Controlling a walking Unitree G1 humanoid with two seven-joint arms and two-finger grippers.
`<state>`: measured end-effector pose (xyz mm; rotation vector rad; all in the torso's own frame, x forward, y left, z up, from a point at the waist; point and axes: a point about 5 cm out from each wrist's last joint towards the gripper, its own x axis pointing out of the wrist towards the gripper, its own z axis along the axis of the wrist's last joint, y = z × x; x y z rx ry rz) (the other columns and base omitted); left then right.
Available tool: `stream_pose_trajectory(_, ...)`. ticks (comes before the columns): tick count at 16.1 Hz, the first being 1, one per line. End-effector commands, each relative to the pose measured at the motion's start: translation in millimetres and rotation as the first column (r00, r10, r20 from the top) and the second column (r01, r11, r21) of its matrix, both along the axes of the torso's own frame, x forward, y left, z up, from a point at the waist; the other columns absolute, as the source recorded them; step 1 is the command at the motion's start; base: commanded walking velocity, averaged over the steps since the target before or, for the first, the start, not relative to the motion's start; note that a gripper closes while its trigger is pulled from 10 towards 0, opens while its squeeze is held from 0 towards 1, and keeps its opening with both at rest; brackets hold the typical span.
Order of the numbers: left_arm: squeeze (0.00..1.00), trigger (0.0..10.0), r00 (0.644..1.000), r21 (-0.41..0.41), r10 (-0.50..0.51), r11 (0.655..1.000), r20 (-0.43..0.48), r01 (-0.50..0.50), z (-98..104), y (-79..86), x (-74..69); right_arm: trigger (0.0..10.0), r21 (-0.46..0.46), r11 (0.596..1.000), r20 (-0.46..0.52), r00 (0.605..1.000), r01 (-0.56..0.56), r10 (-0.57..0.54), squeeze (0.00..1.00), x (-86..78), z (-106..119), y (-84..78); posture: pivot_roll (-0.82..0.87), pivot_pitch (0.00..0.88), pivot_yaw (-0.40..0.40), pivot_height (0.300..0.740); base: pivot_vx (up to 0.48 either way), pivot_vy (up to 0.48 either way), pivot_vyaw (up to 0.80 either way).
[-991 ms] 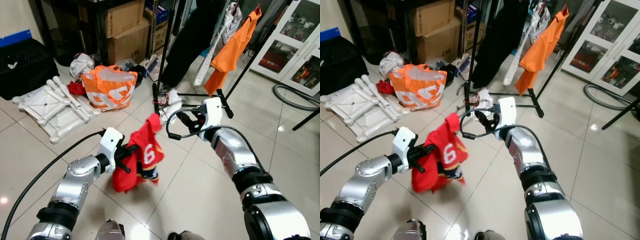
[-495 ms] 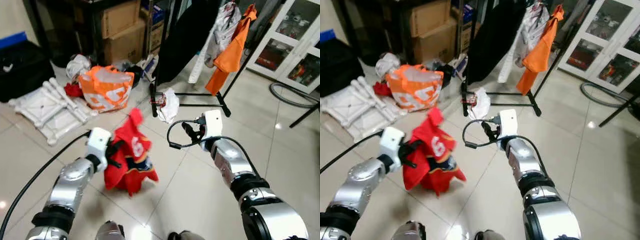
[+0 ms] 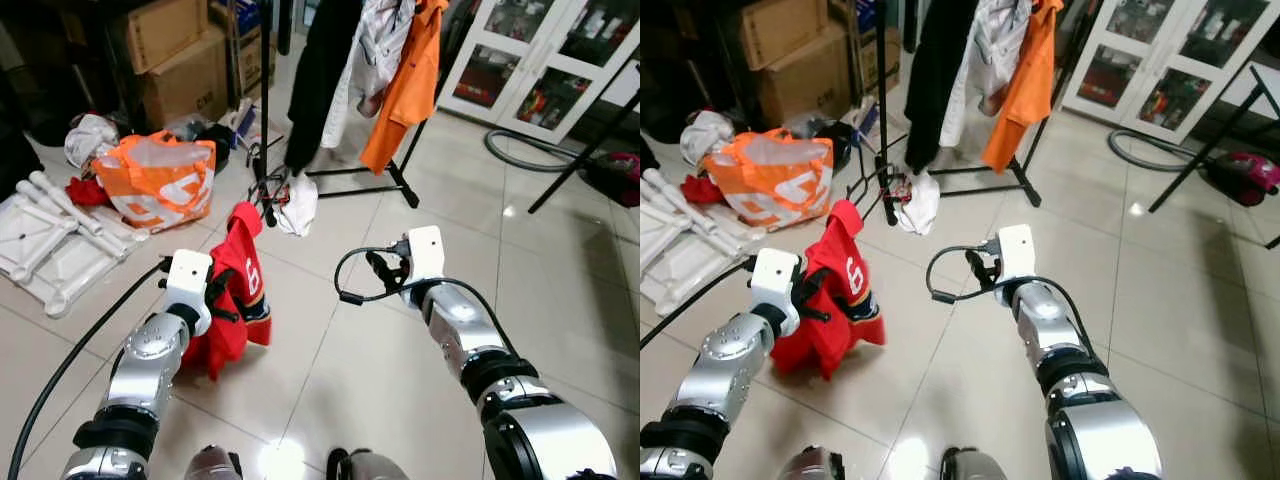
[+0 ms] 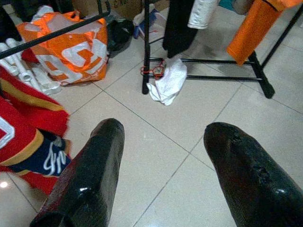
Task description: Hang hanger
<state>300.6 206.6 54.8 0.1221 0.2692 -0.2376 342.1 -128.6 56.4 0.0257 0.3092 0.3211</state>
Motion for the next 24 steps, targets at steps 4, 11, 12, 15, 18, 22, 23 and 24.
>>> stream_pose_trajectory(4,0.00,10.0,0.997,0.044,-0.030,0.999,0.067,0.027,12,-4.6,6.4,10.0,-0.008,1.000,0.008,1.000,-0.001,0.002,0.00,1.0,1,2.3,0.11,0.070,-0.120,0.740,0.000,0.480,-0.40)
stream_pose_trajectory(11,0.00,10.0,0.994,0.102,-0.063,0.993,0.086,0.054,19,-3.9,13.8,10.0,-0.024,1.000,0.012,1.000,0.001,-0.001,0.00,-0.4,-1,2.2,0.10,0.070,-0.110,0.740,0.000,0.480,-0.67)
stream_pose_trajectory(12,0.00,10.0,0.994,0.161,-0.066,0.986,0.084,0.052,18,-4.4,15.0,10.0,-0.021,1.000,0.018,1.000,-0.003,0.004,0.00,-1.5,-2,4.6,0.10,0.068,-0.105,0.740,0.000,0.000,0.00)
stream_pose_trajectory(15,0.00,10.0,0.995,0.148,-0.041,0.989,0.086,0.028,17,-6.7,14.7,10.0,-0.008,1.000,0.017,1.000,0.006,-0.006,0.00,-3.9,-5,5.9,0.10,0.062,-0.099,0.740,0.000,0.000,0.00)
stream_pose_trajectory(18,0.00,10.0,0.995,0.077,-0.002,0.997,0.099,-0.006,12,-19.1,11.3,10.0,0.019,0.990,0.002,0.990,0.142,-0.142,0.00,-15.9,-19,-3.7,0.10,0.055,-0.093,0.740,0.295,0.000,0.00)
stream_pose_trajectory(22,0.00,10.0,0.993,0.031,0.065,0.997,0.095,-0.068,8,-30.1,12.5,10.0,0.064,0.937,-0.083,0.938,0.342,-0.337,0.00,-27.3,-35,-17.5,0.09,0.049,-0.082,0.740,0.444,0.000,0.00)
stream_pose_trajectory(23,0.00,10.0,0.994,0.050,0.052,0.997,0.096,-0.057,8,-32.0,13.4,10.0,0.060,0.944,-0.082,0.944,0.325,-0.320,0.00,-27.7,-35,-15.3,0.09,0.048,-0.080,0.740,0.442,0.000,0.00)
stream_pose_trajectory(24,0.00,10.0,0.995,0.139,0.018,0.990,0.094,-0.031,9,-35.8,16.3,10.0,0.047,0.956,-0.064,0.956,0.288,-0.285,0.00,-29.9,-36,-11.4,0.09,0.048,-0.078,0.740,0.000,0.000,0.00)
